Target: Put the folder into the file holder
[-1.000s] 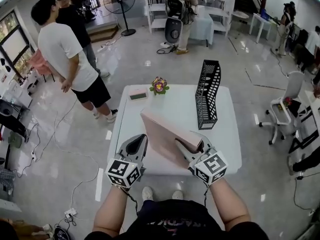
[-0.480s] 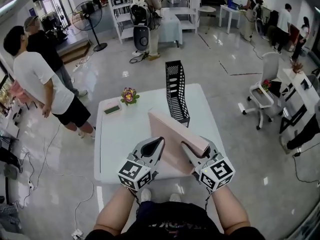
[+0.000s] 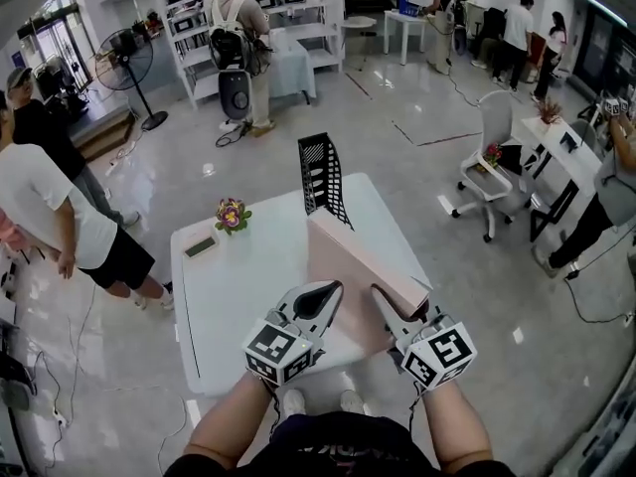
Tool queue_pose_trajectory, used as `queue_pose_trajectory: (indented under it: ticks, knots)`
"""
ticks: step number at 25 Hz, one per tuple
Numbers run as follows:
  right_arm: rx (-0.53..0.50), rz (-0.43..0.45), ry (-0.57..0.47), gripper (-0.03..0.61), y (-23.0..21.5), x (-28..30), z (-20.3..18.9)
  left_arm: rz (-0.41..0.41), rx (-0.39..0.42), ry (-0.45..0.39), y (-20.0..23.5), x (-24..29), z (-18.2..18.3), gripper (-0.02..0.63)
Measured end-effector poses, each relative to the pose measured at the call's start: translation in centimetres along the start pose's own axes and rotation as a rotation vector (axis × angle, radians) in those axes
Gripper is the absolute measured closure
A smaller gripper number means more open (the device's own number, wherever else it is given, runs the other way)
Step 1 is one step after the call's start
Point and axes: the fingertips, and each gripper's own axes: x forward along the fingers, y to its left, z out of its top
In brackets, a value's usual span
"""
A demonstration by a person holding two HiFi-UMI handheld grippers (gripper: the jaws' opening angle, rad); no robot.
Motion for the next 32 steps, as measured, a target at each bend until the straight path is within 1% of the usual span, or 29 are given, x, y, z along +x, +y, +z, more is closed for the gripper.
queue_pose_trajectory:
  ticks: [5,10,14,20,25,29,32]
  knots:
    - [-0.013,-0.079,-0.014,0.434,1.3,1.0,1.0,-0.067,0.003,-0.008,1.2,-1.0,0.4,0.612]
    - [-0.042,-0.148,-0.029,0.434,2.7,2.4,2.4,-0.114,0.000,-0.032,2.8,-2.1,1.2,0.612]
    - [-0.065,-0.196,-0.051,0.434,3.8,3.4,3.4,-0.139,0.003,-0.041,3.9,-3.2,1.4,0.612]
    - [-0.069,-0.271,-0.092,0.434,4.4,4.7,4.8,-0.171,0.016,-0.043,5.5,-4.5,2.0,0.612]
    - [-0.081,-0.341,-0.125,0.434,4.3,5.4,6.4,-0.205,0.001,-0.050,6.6,-5.3,2.4,0.612]
    - [-0.106,-0.394,-0.139,0.434,4.6,5.4,7.5,-0.232,-0.012,-0.043,6.8,-5.8,2.3,0.612]
    - [-0.124,-0.417,-0.147,0.434,4.7,5.5,8.4,-0.253,0.000,-0.042,6.4,-5.9,2.4,0.612]
